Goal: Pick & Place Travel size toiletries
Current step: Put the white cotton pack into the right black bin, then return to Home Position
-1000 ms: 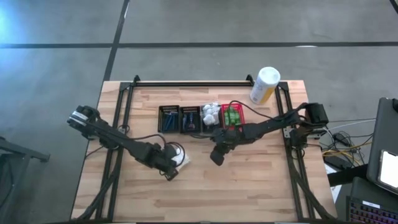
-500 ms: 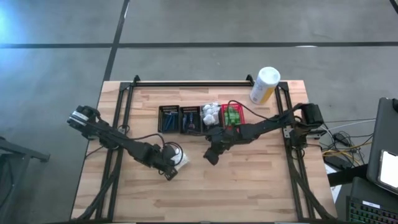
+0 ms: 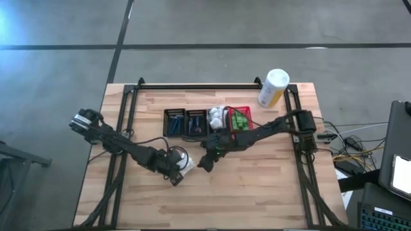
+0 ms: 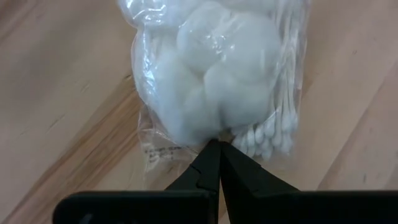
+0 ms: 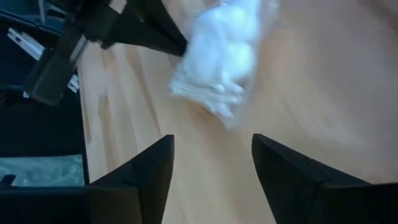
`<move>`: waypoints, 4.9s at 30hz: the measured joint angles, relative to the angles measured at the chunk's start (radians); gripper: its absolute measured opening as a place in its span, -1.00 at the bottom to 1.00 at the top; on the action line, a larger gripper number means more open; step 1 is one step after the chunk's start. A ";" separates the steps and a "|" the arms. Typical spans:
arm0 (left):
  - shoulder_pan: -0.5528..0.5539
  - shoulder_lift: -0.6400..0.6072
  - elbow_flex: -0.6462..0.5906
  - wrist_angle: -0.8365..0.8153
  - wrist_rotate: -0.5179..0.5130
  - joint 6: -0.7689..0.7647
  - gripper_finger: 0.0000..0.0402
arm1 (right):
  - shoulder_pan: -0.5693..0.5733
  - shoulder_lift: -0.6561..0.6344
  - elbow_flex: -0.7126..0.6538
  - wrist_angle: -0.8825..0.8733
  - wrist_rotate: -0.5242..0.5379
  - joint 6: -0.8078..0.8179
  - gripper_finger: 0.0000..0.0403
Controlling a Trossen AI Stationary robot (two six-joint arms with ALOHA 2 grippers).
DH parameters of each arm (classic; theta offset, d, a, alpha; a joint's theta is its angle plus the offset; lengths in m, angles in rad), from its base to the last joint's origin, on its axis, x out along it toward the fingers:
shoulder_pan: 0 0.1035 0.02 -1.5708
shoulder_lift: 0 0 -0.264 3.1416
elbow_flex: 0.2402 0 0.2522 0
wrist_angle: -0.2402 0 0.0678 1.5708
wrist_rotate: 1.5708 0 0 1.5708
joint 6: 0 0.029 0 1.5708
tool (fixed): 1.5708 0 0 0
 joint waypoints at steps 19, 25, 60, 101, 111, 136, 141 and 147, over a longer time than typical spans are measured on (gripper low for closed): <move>-0.001 0.001 0.000 0.005 0.024 0.019 -0.94 | -0.010 0.123 0.158 -0.070 -0.009 -0.026 0.33; -0.001 0.001 0.000 0.005 0.026 0.040 -0.94 | -0.023 0.157 0.177 -0.031 -0.054 -0.015 0.39; -0.001 0.000 0.067 0.014 -0.034 0.092 -0.94 | -0.018 0.164 0.239 -0.079 -0.067 -0.217 -0.91; -0.026 -0.207 0.298 -0.318 -0.401 0.079 -0.94 | -0.339 -0.256 0.242 -0.950 0.198 -1.313 -0.91; -0.026 -0.181 0.298 -0.316 -0.412 0.081 -0.94 | -0.332 -0.189 0.225 -0.985 0.190 -1.356 -0.91; -0.026 -0.180 0.298 -0.285 -0.420 0.079 -0.94 | -0.322 -0.212 0.221 -1.007 0.198 -1.298 -0.09; -0.026 -0.180 0.298 -0.273 -0.420 0.079 -0.94 | -0.321 -0.286 0.221 -1.016 0.220 -1.264 0.03; -0.026 -0.181 0.298 -0.215 -0.420 0.085 -0.94 | -0.322 -0.446 0.221 -1.019 0.243 -1.152 0.10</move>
